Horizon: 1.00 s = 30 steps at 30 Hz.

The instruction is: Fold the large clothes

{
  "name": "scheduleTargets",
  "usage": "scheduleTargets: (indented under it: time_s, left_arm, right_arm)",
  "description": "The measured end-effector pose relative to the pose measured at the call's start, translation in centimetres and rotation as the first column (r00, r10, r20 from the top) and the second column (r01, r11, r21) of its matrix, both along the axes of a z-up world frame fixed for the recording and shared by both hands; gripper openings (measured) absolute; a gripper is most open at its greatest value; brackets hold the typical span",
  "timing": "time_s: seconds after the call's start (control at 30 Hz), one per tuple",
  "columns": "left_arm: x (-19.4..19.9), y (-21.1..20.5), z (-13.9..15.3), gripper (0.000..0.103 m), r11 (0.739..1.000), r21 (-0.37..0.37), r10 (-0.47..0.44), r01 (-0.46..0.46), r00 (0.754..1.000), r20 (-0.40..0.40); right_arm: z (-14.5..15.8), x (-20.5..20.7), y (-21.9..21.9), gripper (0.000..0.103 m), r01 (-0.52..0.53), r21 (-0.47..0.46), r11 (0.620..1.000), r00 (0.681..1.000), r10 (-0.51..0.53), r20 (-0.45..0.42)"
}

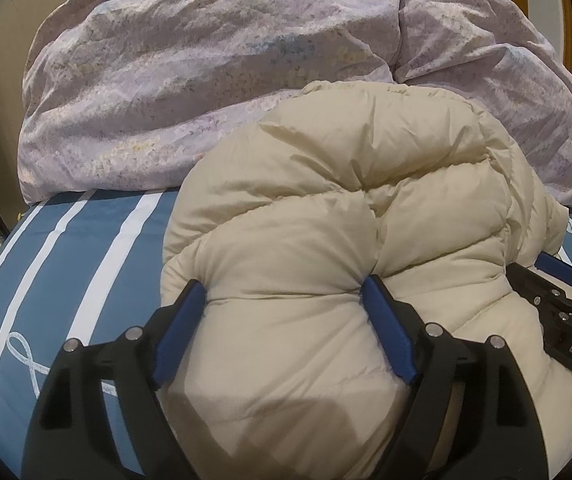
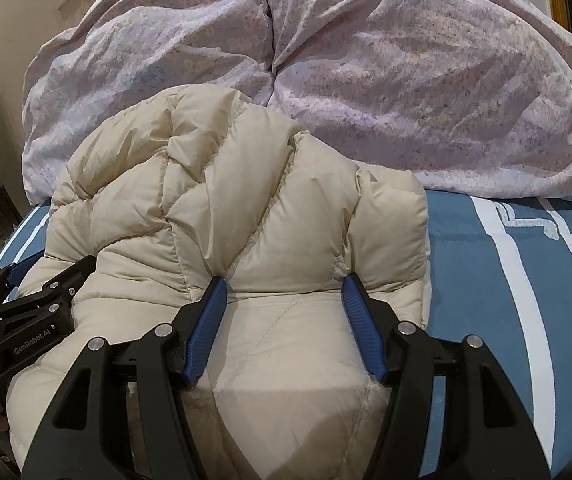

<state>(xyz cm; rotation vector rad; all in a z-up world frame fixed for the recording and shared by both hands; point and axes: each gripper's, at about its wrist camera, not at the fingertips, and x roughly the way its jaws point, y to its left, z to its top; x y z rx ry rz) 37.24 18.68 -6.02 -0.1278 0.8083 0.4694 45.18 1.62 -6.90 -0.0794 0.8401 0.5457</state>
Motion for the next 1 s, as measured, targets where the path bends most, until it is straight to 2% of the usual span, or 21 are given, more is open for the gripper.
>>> scheduleTargets:
  time_s: [0.3, 0.37, 0.4, 0.43, 0.5, 0.63, 0.8, 0.93, 1.0]
  left_arm:
    - [-0.5, 0.5, 0.2, 0.088, 1.0, -0.022, 0.018, -0.018, 1.0, 0.004]
    - [-1.4, 0.3, 0.6, 0.09, 1.0, -0.026, 0.015, -0.015, 1.0, 0.005]
    - [-2.2, 0.1, 1.0, 0.092, 1.0, -0.022, 0.014, -0.014, 1.0, 0.009]
    - [-2.7, 0.0, 1.2, 0.092, 1.0, -0.021, 0.014, -0.013, 1.0, 0.012]
    - [-4.5, -0.4, 2.2, 0.092, 1.0, -0.019, 0.008, -0.008, 1.0, 0.012]
    - [-8.4, -1.5, 4.2, 0.098, 1.0, -0.017, -0.019, 0.019, 0.999, 0.028]
    - [-14.2, -2.8, 5.9, 0.1, 0.999, -0.02, -0.029, 0.03, 0.999, 0.042]
    - [-18.0, -3.7, 6.3, 0.1, 0.997, -0.07, -0.022, 0.023, 1.0, 0.02]
    - [-19.8, -4.6, 6.5, 0.1, 0.997, -0.078, -0.026, 0.029, 0.999, 0.031]
  right_arm:
    - [0.3, 0.3, 0.4, 0.063, -0.011, -0.039, 0.999, 1.0, 0.01, -0.022]
    - [1.0, -0.5, 0.2, 0.067, -0.002, -0.072, 0.997, 1.0, 0.002, -0.011]
    - [1.3, -1.0, 0.0, 0.074, 0.003, -0.082, 0.997, 1.0, -0.002, 0.001]
    - [1.8, -1.7, -0.3, 0.086, 0.011, -0.093, 0.996, 1.0, -0.01, 0.018]
    - [2.7, -3.2, -1.1, 0.095, 0.026, -0.105, 0.994, 0.999, -0.023, 0.034]
    - [4.2, -6.2, -3.8, 0.102, 0.055, -0.063, 0.996, 0.998, -0.056, -0.009]
    - [5.6, -10.4, -6.9, 0.102, 0.101, -0.052, 0.994, 0.994, -0.103, -0.029]
    - [6.6, -14.1, -8.6, 0.102, 0.078, 0.038, 0.996, 0.995, -0.076, -0.068]
    - [6.8, -15.5, -8.9, 0.102, 0.073, 0.055, 0.996, 0.994, -0.068, -0.091]
